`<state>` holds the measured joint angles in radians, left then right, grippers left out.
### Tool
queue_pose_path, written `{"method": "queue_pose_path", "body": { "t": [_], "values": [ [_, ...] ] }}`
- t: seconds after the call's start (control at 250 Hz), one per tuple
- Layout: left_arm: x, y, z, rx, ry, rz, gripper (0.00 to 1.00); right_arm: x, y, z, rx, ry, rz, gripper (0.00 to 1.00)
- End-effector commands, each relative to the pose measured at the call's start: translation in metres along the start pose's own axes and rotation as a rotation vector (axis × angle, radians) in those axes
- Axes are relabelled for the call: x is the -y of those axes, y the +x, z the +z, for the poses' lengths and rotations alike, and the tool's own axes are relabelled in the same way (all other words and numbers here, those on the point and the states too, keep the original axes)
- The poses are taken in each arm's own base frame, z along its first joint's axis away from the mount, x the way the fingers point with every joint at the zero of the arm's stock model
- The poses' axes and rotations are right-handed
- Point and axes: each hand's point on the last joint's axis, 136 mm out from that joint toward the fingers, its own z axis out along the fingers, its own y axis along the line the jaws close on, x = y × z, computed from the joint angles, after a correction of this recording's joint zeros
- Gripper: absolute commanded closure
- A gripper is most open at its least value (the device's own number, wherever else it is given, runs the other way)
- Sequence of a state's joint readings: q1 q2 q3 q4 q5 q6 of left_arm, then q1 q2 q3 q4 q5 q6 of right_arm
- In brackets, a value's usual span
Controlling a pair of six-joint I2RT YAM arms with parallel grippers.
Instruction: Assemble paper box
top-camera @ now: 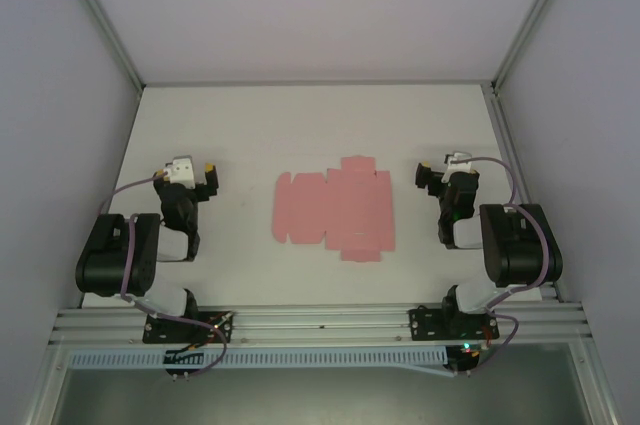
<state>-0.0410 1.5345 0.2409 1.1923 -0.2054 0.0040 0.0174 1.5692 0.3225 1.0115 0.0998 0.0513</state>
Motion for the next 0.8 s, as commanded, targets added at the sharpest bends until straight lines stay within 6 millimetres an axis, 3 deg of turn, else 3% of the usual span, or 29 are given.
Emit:
{"method": "queue_pose_path", "body": {
  "t": [0.0,0.204,0.335,0.447,0.531,0.623,0.795],
  "values": [
    [0.003,-0.006,0.003,0.017,0.009,0.016,0.0,0.0,-0.01,0.002,0.025,-0.005,-0.009,0.0],
    [0.008,-0.009,0.005,0.011,0.038,0.026,0.02,-0.001,-0.012,0.001,0.033,-0.01,-0.008,0.0],
    [0.007,-0.033,0.003,-0.024,0.017,0.035,0.0,-0.009,-0.032,-0.003,-0.002,-0.045,-0.025,0.0],
    [-0.001,-0.057,-0.005,-0.069,-0.005,-0.124,0.0,-0.013,-0.054,-0.008,-0.054,-0.058,0.022,0.0],
    [0.012,-0.072,-0.009,-0.11,0.061,-0.198,0.0,-0.029,-0.065,-0.011,-0.114,-0.125,0.075,0.0],
    [0.027,-0.071,-0.007,-0.22,0.114,-0.286,0.0,-0.043,-0.07,-0.014,-0.185,-0.152,0.179,0.0],
    [0.089,-0.053,-0.014,-0.373,0.297,-0.26,0.0,-0.082,-0.053,-0.027,-0.318,-0.154,0.211,0.0]
  ]
}}
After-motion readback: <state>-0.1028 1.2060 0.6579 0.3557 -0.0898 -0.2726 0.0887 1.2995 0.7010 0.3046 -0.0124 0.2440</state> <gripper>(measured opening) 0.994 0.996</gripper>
